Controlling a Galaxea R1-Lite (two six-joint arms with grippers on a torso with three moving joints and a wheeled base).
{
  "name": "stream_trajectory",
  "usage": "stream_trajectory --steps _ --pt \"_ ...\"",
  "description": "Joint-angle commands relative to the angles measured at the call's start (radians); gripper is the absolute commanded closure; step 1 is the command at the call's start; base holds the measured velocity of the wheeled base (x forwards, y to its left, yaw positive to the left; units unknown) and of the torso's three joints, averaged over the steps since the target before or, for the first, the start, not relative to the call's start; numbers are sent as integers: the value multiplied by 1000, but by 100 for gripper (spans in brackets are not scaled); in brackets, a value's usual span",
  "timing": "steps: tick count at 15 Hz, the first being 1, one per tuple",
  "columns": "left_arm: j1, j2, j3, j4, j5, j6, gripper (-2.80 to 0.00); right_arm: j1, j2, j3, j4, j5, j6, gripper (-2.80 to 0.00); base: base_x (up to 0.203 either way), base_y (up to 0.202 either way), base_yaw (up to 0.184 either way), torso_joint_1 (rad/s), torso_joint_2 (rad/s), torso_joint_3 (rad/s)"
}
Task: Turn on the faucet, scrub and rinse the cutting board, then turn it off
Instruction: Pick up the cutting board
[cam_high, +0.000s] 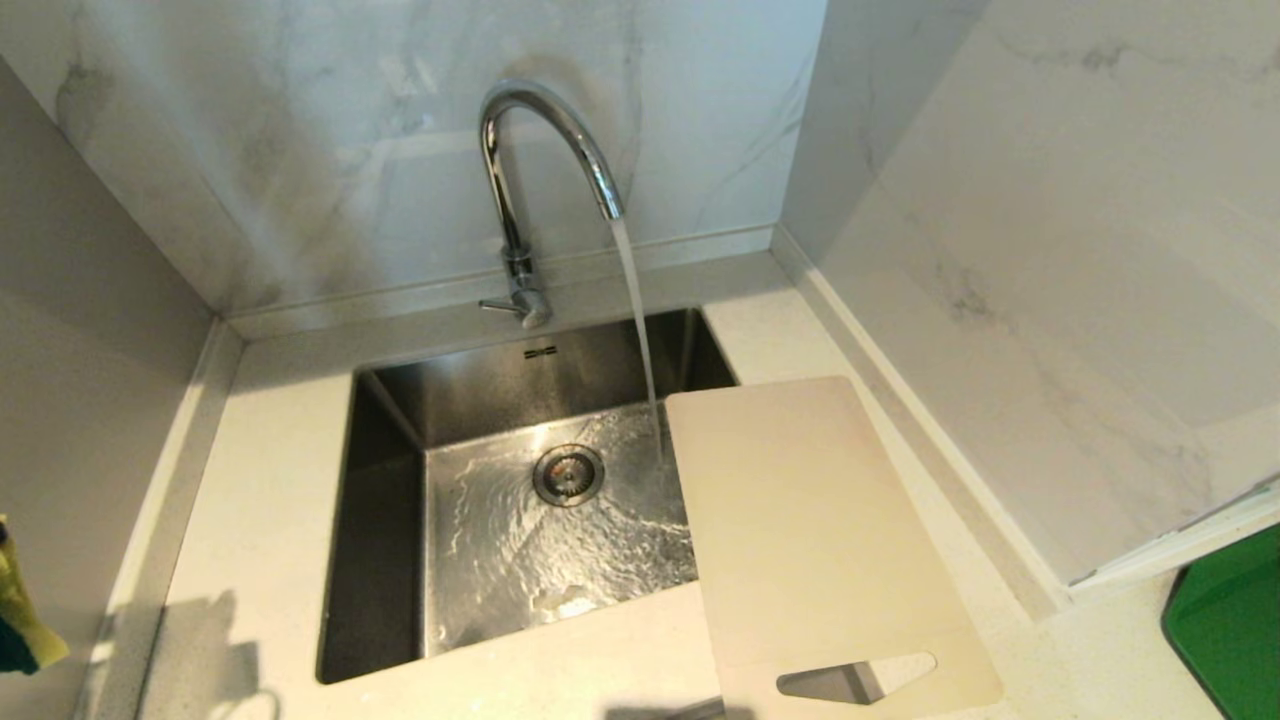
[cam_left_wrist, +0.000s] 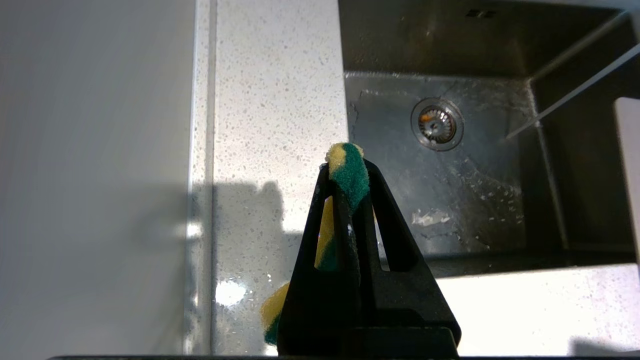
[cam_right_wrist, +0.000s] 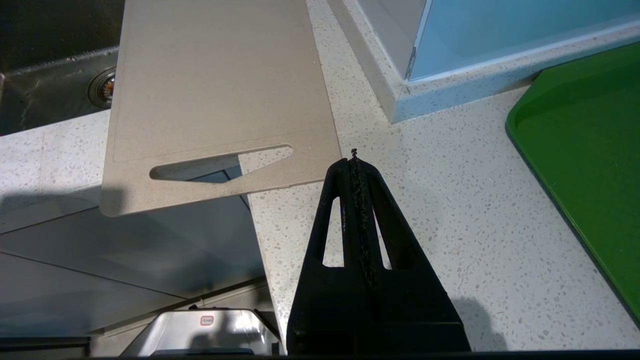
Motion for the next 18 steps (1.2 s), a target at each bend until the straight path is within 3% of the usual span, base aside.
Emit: stream_trajectory --steps 1,5,12,14,18 --pt "0 -108 36 1 -1 1 0 0 0 0 1 0 1 0 0 0 0 0 0 0" --pt "-9 -177 113 3 -20 29 0 0 0 0 1 0 1 0 0 0 0 0 0 0" --pt "-18 -210 191 8 -176 33 0 0 0 0 1 0 1 0 0 0 0 0 0 0" --pt "-22 -212 195 16 -192 55 0 0 0 0 1 0 1 0 0 0 0 0 0 0" --pt "-95 -273 238 16 -207 74 0 0 0 0 1 0 1 0 0 0 0 0 0 0"
